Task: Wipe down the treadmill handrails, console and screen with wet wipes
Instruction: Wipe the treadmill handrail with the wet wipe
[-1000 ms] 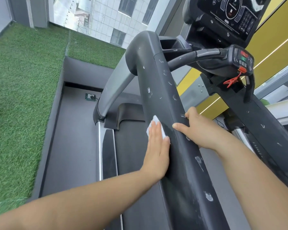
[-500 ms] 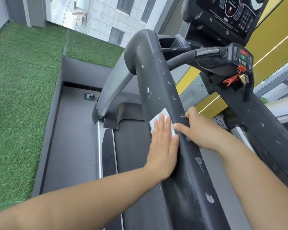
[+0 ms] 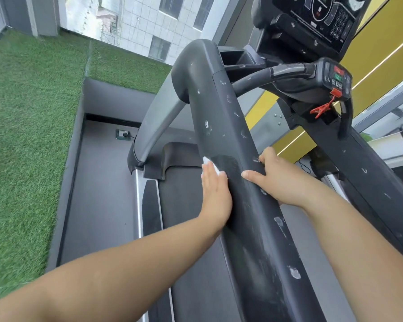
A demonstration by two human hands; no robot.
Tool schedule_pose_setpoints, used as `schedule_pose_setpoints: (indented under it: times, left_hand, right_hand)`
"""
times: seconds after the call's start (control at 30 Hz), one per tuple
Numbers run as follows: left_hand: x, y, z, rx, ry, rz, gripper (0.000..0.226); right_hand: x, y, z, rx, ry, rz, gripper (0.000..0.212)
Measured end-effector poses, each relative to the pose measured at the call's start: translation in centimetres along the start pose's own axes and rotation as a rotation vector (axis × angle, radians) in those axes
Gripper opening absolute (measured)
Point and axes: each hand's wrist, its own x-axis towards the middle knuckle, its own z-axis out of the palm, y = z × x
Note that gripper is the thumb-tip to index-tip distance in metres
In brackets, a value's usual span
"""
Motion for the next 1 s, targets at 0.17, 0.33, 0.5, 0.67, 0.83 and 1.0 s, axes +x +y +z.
schedule_pose_setpoints:
  times: [0.17, 0.33, 0.5, 0.67, 0.83, 1.0]
  left_hand:
    - [-2.3, -0.9, -0.3, 0.249, -0.145, 0.336, 0.057]
    - [-0.1, 0.6, -0.3, -0.018, -0.031, -0.021, 0.055]
    - [-1.9, -0.8, -1.2, 0.208, -0.214, 0.256, 0.055]
    - [0.4, 1.0, -0.7, -0.089, -0.052, -0.123, 0.057]
    - [-1.6, -0.1, -1.0, 0.101, -0.223, 0.102, 0.058]
    - [1.8, 0.6, -1.5, -0.207, -0.058, -0.255, 0.063]
  right_hand:
    - [-0.2, 0.1, 0.0, 0.028, 0.002, 0.003, 0.046]
    - [0.1, 0.2, -0.3, 0.023, 0.002, 0.022, 0.042]
    - [1.8, -1.0, -1.4, 0.020, 0.102, 0.075, 0.050]
    - [4.0, -2.3, -1.4, 0.022, 0.101, 0.082, 0.059]
    - [4.6, -2.5, -1.1, -0.072, 0.098, 0.062, 0.053]
    - [4.5, -2.5, -1.1, -0.104, 0.105, 0.051, 0.052]
